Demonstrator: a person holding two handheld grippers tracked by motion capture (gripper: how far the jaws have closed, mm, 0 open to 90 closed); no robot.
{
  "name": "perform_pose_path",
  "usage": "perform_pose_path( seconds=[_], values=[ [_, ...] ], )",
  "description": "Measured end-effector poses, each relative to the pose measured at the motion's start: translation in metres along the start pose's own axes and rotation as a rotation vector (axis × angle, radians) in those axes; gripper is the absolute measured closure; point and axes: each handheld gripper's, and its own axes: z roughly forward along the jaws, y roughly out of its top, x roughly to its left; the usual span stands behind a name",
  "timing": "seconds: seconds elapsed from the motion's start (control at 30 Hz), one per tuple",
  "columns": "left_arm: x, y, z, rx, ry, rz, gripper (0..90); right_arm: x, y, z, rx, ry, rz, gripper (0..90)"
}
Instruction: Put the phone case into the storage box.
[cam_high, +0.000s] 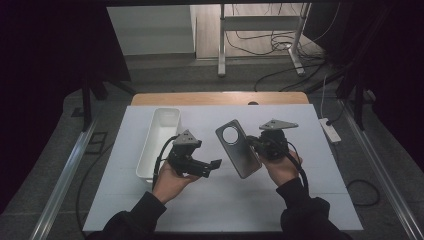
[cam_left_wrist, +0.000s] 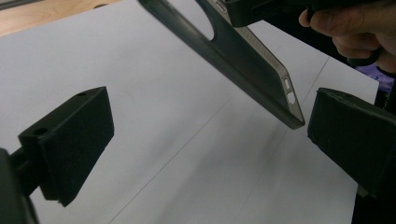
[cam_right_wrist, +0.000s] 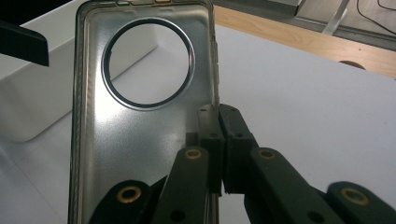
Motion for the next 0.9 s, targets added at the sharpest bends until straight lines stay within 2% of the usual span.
perform_pose_path(
  seconds=[0.2,0.5,0.67,0.9],
  values=[
    [-0.002,0.002,0.008,0.011,-0.007,0.005,4.1,0.005,0.000,0.003,-0.004,0.003,-0.006,89.0],
    [0.000,0.001,0.019,0.033,-0.031,-0.026,11.3,0.013,0.000,0.007,-0.009,0.011,-0.015,89.0],
    [0.001,0.001,0.023,0.047,-0.043,-0.029,16.6,0.016,-0.001,0.008,-0.010,0.016,-0.020,89.0],
    [0.001,0.000,0.028,0.054,-0.078,-0.040,32.0,0.018,-0.001,0.008,-0.017,0.021,-0.022,89.0]
  ],
)
